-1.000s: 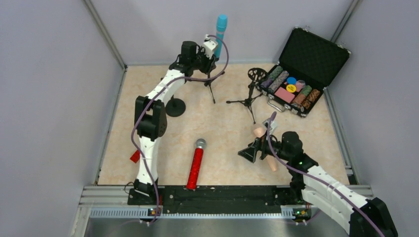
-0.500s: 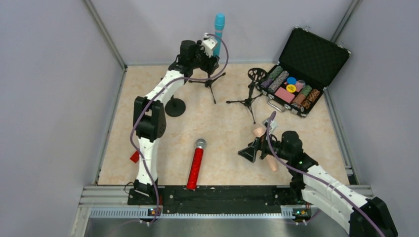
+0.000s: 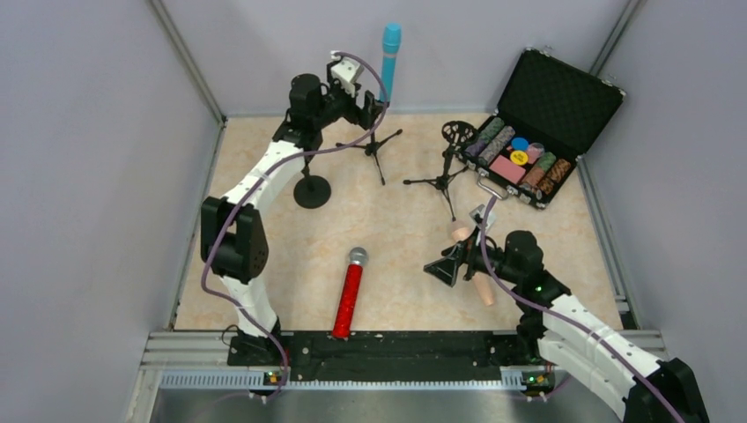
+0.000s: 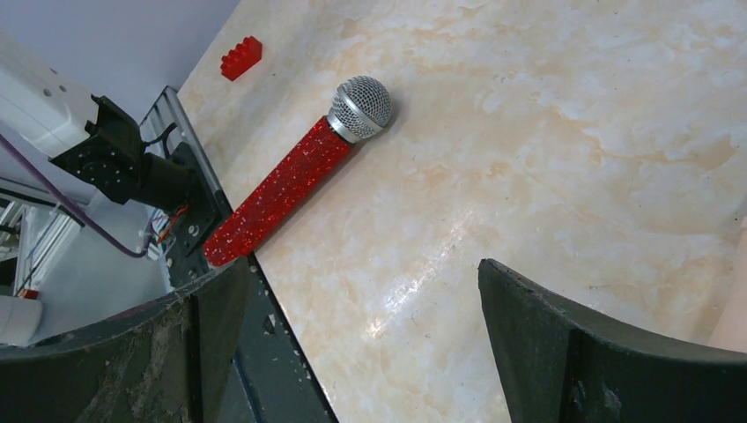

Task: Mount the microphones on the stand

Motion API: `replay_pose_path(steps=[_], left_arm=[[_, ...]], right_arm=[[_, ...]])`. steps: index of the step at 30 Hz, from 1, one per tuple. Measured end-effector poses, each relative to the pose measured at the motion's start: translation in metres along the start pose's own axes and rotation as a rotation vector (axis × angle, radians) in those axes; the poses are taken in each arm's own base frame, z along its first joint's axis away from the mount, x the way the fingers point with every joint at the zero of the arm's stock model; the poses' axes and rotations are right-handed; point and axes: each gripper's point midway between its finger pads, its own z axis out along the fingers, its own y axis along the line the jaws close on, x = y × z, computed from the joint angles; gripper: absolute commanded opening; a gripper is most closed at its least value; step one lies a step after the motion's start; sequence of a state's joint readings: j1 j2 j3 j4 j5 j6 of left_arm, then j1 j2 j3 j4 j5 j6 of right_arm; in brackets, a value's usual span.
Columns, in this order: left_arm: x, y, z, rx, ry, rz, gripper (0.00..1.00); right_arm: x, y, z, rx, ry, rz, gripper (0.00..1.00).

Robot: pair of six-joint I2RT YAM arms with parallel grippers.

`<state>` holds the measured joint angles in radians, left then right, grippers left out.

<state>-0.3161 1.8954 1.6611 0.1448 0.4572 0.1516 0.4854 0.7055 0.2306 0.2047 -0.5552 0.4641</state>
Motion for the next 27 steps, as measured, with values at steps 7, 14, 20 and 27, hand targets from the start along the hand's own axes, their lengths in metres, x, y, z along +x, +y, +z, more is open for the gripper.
replay_pose_path(steps=[7,14,20,27], left_arm=[[-0.052,-0.022,-0.041,0.051,-0.118,-0.060,0.96],[-0.068,-0.045,-0.069,0.111,-0.119,-0.101,0.99],[-0.060,-0.065,-0.094,0.145,-0.081,-0.126,0.99],[-0.029,-0.076,-0.105,0.167,0.028,-0.167,0.99]], right_arm=[[0.001,0.002,-0.002,-0.008,0.003,0.001,0.98],[0.001,0.004,-0.002,-0.012,0.004,0.011,0.98],[0.002,0.003,-0.001,-0.011,0.011,0.021,0.98],[0.003,0.002,0.000,-0.009,0.015,0.025,0.98]])
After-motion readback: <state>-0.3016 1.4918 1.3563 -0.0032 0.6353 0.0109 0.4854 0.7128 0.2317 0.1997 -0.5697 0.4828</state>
